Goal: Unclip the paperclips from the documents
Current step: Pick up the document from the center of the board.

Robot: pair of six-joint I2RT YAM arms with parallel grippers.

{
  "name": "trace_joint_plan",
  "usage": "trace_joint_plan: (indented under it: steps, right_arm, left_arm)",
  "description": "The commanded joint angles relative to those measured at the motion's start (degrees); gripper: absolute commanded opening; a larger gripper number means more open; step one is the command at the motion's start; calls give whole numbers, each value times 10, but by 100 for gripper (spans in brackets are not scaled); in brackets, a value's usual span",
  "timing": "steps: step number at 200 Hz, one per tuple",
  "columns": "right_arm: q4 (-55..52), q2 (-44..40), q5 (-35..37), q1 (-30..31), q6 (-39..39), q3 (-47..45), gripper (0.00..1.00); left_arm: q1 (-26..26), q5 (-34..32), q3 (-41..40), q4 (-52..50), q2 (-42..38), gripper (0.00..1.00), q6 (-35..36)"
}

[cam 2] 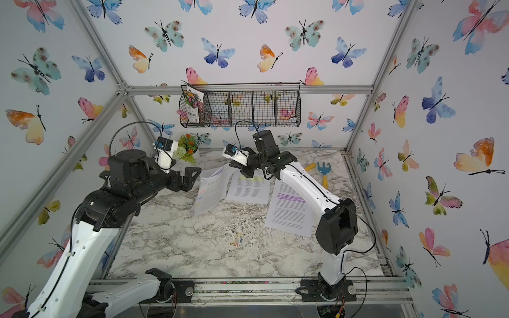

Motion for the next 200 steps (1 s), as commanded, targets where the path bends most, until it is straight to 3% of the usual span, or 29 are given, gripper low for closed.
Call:
trace_joint_plan:
  steps: [1,56,107,136,173,200]
  right_arm:
    - [-24,11,-24,-4,16,23,2]
    - [-47,25,-41,-9,22,52,2]
    - [-47,32,-60,-10,32,63,2]
    - [-47,33,-65,-10,36,63,2]
    - [-43,30,-64,-11,39,57,2]
    - [-41,29,-63,-13,43,54,2]
  left_arm:
    - [2,85,-65,25,-23,99,-17]
    - [1,130,-190,67,-64,99,-24]
    - [2,155,-251,147,-39,97,-32]
    - [2,142,-246,172,-21,71,-27]
    - [2,141,-226,168,-3,15,-13]
    - [2,131,-206,134,2,3,-3]
